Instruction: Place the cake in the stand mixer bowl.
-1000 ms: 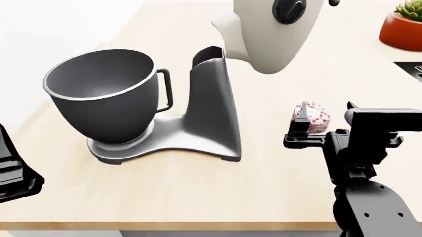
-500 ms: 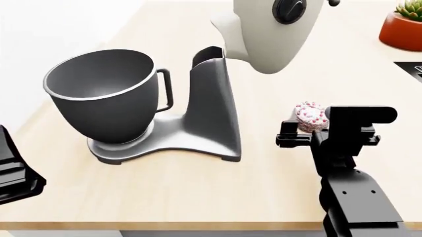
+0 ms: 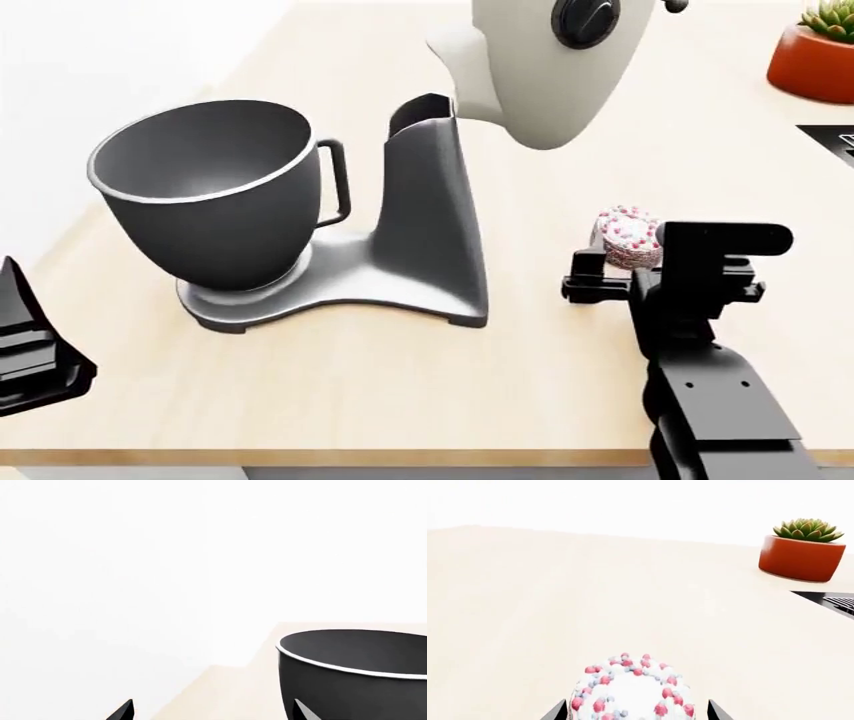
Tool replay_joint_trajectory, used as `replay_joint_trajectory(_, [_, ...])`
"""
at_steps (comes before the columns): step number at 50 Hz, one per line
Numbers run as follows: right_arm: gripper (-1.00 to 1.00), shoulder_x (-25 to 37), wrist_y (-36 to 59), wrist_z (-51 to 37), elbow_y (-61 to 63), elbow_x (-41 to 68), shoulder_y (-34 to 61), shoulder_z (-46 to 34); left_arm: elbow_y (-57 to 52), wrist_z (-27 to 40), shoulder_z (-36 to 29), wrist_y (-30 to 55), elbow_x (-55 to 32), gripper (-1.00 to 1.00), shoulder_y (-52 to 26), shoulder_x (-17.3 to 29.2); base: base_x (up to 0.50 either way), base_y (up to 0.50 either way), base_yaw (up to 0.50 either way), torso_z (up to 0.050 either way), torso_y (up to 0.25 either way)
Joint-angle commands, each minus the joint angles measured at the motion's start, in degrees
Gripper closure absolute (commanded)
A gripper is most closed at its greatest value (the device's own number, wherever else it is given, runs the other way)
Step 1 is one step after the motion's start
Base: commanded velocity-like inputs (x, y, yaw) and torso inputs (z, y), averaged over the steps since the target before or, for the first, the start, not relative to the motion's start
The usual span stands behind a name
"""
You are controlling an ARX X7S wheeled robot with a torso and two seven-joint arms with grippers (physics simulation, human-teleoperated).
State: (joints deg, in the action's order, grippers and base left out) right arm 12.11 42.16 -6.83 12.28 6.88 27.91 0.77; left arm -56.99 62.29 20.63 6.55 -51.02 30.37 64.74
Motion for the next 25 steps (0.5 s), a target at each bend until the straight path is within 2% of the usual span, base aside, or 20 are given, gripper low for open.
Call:
replay_joint_trajectory(1, [-1.0, -0.04, -1.64, -0.15, -2.63, 0.09, -0.48, -0.1, 0.22, -0.16, -0.61, 0.01, 0.24, -1.0, -0.3, -0.21, 0.0, 0.0, 0.0, 0.0, 0.0])
replay_joint_trajectory(25, [-1.0, -0.07, -3.1, 0.07, -5.76, 1.02, -1.0, -0.83, 0.64, -0.31, -1.86, 0.26, 0.49, -1.0, -1.19, -0.46, 0.0, 0.0, 0.0, 0.0, 0.0])
